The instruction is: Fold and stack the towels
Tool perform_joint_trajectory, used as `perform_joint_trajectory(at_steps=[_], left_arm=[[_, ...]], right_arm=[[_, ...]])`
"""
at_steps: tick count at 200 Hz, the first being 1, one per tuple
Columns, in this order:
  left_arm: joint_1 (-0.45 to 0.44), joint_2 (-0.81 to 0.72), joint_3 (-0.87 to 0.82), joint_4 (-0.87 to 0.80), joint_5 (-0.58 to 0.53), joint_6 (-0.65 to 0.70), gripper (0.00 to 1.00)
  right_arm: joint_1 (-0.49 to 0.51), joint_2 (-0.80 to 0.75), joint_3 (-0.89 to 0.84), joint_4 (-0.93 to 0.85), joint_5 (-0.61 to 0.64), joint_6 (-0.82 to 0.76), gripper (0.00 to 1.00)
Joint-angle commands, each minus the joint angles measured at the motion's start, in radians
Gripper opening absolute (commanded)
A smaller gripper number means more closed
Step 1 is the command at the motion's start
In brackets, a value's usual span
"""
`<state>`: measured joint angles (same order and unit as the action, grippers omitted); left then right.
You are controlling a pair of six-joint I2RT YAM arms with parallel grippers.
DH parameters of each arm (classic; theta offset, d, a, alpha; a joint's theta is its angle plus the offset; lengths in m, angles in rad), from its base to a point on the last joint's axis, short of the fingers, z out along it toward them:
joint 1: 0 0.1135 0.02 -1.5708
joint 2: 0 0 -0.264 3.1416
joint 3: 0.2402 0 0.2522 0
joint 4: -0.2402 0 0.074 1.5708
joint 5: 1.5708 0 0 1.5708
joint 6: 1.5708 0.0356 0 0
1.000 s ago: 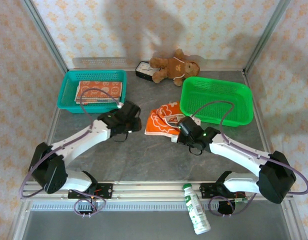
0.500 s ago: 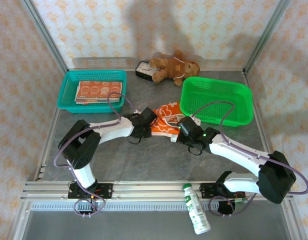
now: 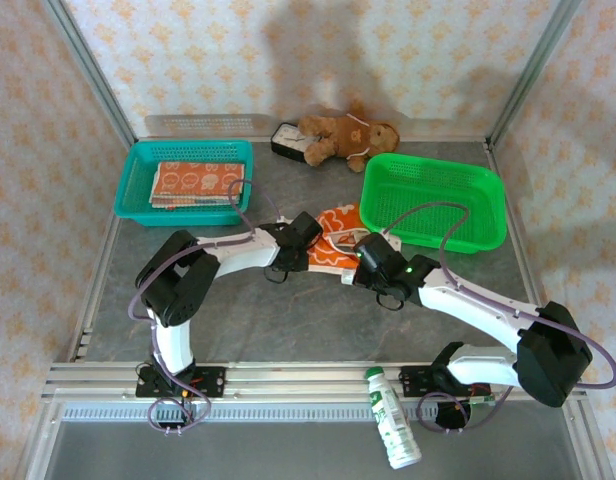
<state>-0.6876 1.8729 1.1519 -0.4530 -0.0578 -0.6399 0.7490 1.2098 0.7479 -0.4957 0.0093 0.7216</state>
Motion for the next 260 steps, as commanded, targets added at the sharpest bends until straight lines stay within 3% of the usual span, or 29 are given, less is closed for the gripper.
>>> perform_joint_trajectory(at_steps=[1,6,62,110,128,212,260], left_arm=[[-0.018,0.021,0.000,0.003,-0.011,-0.001,0.05],[-0.017,0.014,-0.002,-0.001,-0.015,-0.003,0.00],[-0.017,-0.199,0.072,-0.197,-0.121,-0.005,0.00],[-0.002,-0.404,0.279,-0.380,-0.265,0.047,0.00],[0.025,-0.444,0.372,-0.395,-0.267,0.079,0.00],[0.100,-0.323,0.939,-0.488,-0.282,0.256,0.00],[0.146,-0.312,1.003,-0.510,-0.267,0.276,0.00]], right_arm=[[-0.005,0.010,0.036,-0.001,0.017,0.003,0.00],[-0.005,0.011,0.042,-0.003,0.017,0.002,0.00],[-0.007,-0.004,0.206,-0.096,0.088,-0.096,0.00],[-0.023,0.041,0.464,-0.126,0.146,-0.235,0.00],[-0.036,0.072,0.573,-0.116,0.165,-0.292,0.00],[-0.119,0.303,1.089,-0.100,0.142,-0.504,0.00],[-0.150,0.367,1.185,-0.103,0.115,-0.517,0.00]])
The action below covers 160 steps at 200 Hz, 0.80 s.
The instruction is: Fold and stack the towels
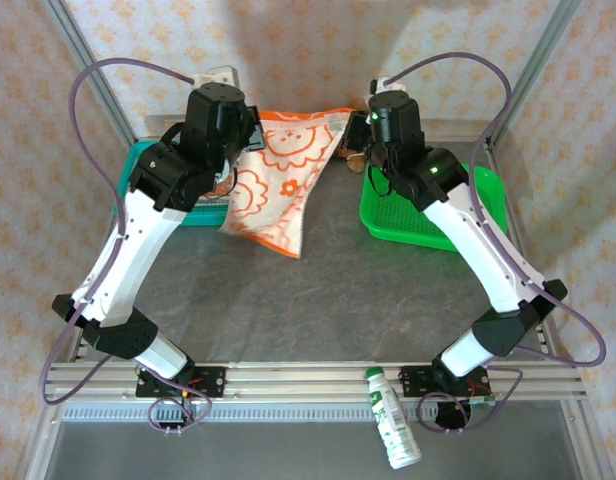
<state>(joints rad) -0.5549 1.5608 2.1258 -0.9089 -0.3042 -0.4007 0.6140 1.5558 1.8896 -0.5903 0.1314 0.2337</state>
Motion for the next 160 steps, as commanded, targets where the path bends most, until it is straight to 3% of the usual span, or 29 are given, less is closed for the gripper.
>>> perform_joint_trajectory(at_steps=[1,48,104,133,160], left_arm=[[0.013,0.001,0.029,-0.054,-0.020,0.036,0.00],[0.014,-0.024,0.000,-0.044,0.024,0.007,0.00],[0.003,-0.114,-0.094,-0.008,0.104,-0.069,0.00],[-0.024,-0.206,-0.176,0.046,0.153,-0.088,0.00],[-0.079,-0.295,-0.234,0.065,0.125,-0.110,0.00]], right_arm=[[-0.015,0.022,0.045,-0.008,-0.008,-0.030,0.00],[-0.015,0.008,0.058,-0.010,-0.044,-0.017,0.00],[-0.008,-0.136,-0.051,0.004,-0.100,0.012,0.00],[0.034,-0.234,-0.125,0.009,-0.097,0.014,0.00],[0.110,-0.318,-0.170,-0.016,-0.040,0.008,0.00]])
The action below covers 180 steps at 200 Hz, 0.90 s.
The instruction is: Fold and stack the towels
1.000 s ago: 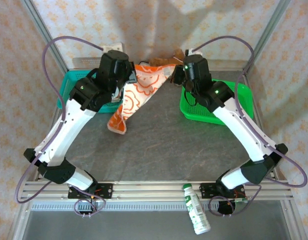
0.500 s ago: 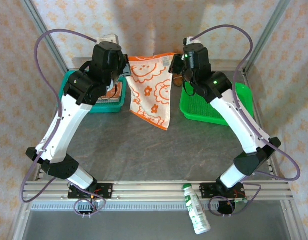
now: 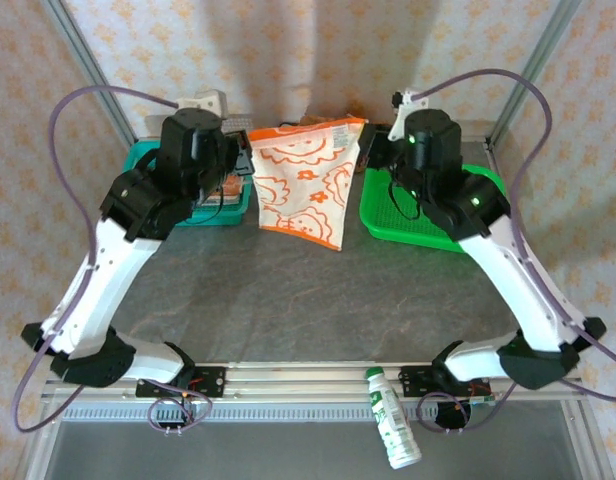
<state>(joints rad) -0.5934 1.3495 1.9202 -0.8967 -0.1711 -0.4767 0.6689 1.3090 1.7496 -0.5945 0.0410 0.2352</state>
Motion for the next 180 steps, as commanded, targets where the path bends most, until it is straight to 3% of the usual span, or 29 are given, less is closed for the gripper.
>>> perform_joint_trajectory(at_steps=[1,35,86,127,160,180], left_arm=[[-0.042,-0.085,-0.029,0.052,-0.010,-0.037,0.00],[-0.112,-0.147,-0.043,0.008,-0.045,-0.093,0.00],[-0.147,-0.159,-0.108,-0.045,-0.101,-0.131,0.00],[0.032,-0.051,-0.147,-0.039,0.025,-0.091,0.00],[0.161,0.123,-0.126,0.026,0.128,-0.009,0.00],[0.189,0.250,-0.082,0.076,0.156,0.052,0.00]], right_arm=[[0.058,-0.074,-0.032,-0.013,0.053,0.007,0.00],[0.135,-0.170,-0.068,-0.042,0.108,0.028,0.00],[0.122,-0.166,-0.087,-0.094,0.199,0.076,0.00],[-0.081,-0.031,-0.123,-0.046,-0.033,0.128,0.00],[-0.184,0.177,-0.078,-0.015,-0.150,0.105,0.00],[-0.216,0.300,-0.046,0.015,-0.152,0.082,0.00]])
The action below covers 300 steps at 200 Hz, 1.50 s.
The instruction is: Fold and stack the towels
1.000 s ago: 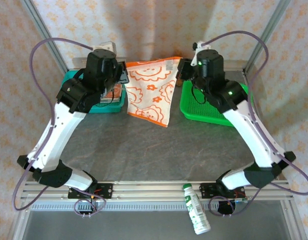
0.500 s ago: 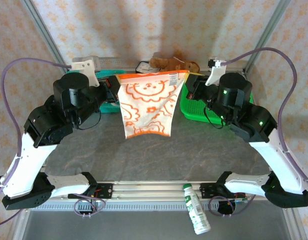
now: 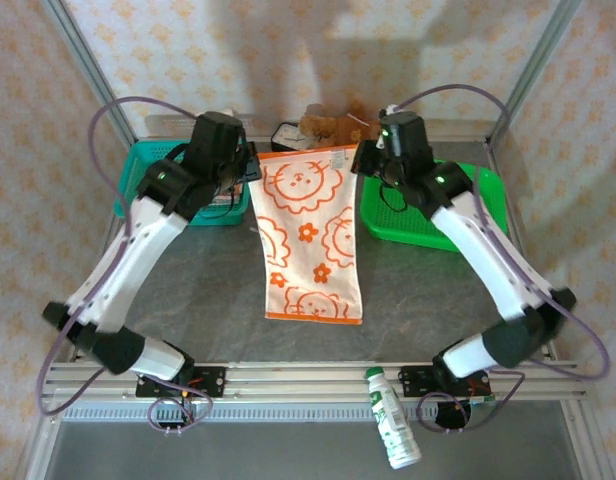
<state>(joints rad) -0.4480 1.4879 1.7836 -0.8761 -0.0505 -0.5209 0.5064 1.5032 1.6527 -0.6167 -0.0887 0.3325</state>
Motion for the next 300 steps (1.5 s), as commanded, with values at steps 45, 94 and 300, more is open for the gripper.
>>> perform_joint_trajectory(at_steps=[45,94,300], left_arm=[[0.079,0.365,0.177,0.069,0.022,0.173,0.00],[0.095,0.460,0.117,0.095,0.004,0.201,0.00],[-0.072,-0.037,-0.714,0.269,0.060,-0.126,0.00]], right_arm=[[-0.097,0.345,0.195,0.027,-0.069,-0.059,0.00],[-0.100,0.448,0.194,0.014,-0.063,-0.086,0.00],[0.029,-0.021,-0.591,0.137,-0.106,0.058,0.00]])
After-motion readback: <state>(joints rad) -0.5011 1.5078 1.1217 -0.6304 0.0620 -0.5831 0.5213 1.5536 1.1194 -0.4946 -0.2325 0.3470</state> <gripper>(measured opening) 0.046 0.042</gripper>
